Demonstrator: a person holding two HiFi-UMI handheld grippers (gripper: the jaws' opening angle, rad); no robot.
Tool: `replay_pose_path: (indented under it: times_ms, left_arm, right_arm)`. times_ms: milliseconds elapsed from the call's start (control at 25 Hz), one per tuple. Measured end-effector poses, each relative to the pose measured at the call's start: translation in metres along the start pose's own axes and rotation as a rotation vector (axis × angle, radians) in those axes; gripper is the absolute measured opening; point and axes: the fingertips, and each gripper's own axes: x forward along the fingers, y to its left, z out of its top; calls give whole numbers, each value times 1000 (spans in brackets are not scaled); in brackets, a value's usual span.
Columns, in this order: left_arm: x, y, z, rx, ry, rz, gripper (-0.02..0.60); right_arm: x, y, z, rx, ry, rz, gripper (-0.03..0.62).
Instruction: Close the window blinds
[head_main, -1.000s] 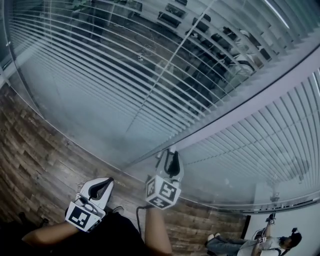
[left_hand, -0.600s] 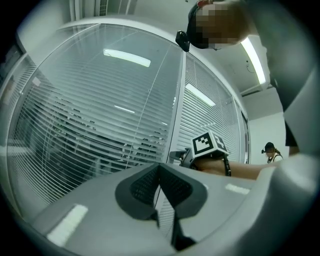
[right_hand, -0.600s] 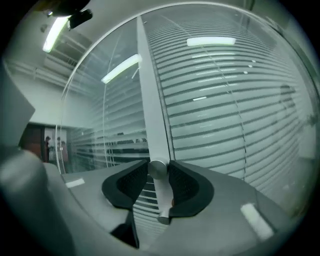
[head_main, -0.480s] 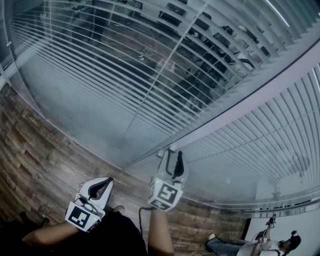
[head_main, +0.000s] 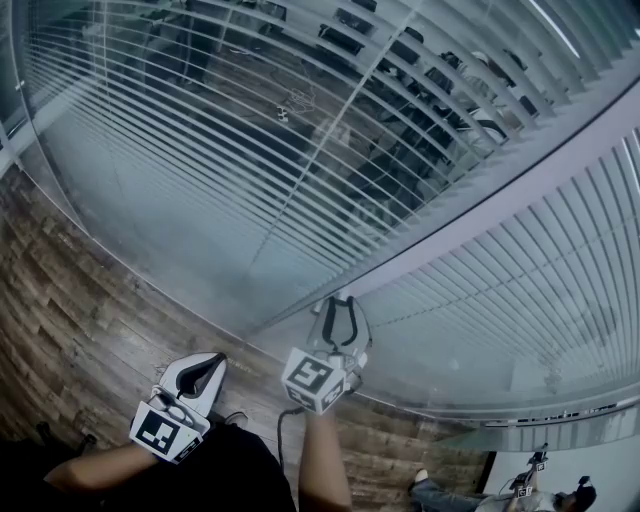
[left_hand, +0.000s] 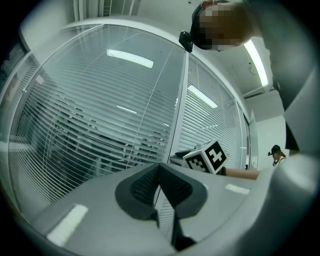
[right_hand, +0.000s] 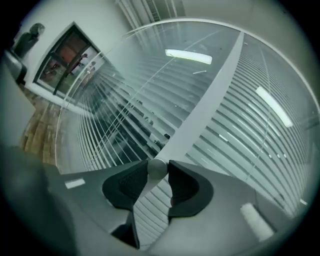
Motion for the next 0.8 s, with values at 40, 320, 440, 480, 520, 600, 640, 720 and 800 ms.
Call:
replay_pose_path:
  times_ms: [40,320,440,480,520,600,640,720,800]
  left_arm:
    - [2,-2,8,1,-18,-6,2]
    - [0,-5,0,11,2,-7,2]
    - [3,-8,9,16,-16,-12,2]
    - [5,-9,16,18,-27,-17,2]
    - [5,-10,17,19,-28,-21,2]
    - [3,-10,6,16,-5,-23,2]
    - [1,-10,0,11,7,-20,2]
    - [-3,-10,-8,-2,23,-13,2]
    - [-6,-11,-9,-3,28,-8,2]
  right_arm:
    - [0,-1,1,59,-7,10,133]
    - [-4,-12,0,680,-122,63,133]
    - [-3,-15,-3,921,-151,85,132]
    - [-3,-15,-4,977,-160,91,132]
    - [-3,-16,-5,1018,-170,96,132]
    - [-3,-16,-6,1056,-187,105,133]
    - [-4,-17,-5,1053,-192,108,134]
    - [-6,-17,-3,997,-187,116,137]
    - [-12,-18,1,825,-163,113,140]
